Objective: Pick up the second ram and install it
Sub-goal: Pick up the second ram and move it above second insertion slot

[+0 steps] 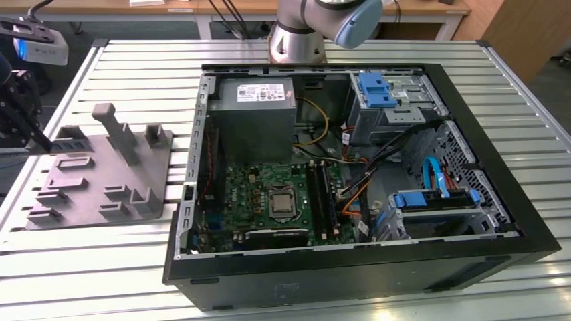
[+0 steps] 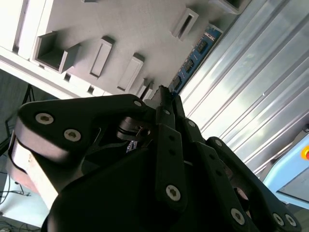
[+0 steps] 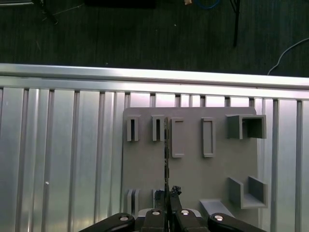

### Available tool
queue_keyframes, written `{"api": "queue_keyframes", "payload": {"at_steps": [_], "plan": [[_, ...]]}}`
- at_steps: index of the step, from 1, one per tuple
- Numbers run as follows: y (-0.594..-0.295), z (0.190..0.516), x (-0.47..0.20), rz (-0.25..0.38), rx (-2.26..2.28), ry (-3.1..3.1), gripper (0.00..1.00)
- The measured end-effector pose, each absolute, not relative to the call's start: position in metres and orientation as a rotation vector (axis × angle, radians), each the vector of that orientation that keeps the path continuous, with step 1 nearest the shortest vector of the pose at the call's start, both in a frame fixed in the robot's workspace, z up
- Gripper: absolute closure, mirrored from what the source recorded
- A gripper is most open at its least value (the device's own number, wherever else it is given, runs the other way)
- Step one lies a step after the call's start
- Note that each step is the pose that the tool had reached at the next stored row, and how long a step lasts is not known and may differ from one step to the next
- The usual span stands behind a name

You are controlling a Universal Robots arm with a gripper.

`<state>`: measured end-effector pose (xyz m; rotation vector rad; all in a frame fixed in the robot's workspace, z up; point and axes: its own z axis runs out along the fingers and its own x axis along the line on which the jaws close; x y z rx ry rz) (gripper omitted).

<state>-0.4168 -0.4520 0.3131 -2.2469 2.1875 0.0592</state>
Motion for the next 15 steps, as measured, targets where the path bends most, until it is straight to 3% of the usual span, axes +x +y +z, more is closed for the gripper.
{"api": "queue_keyframes", "payload": {"at_steps": [15], "plan": [[-0.452,0.331,-0.417,0.059,-2.247,2.187,0.86]]}}
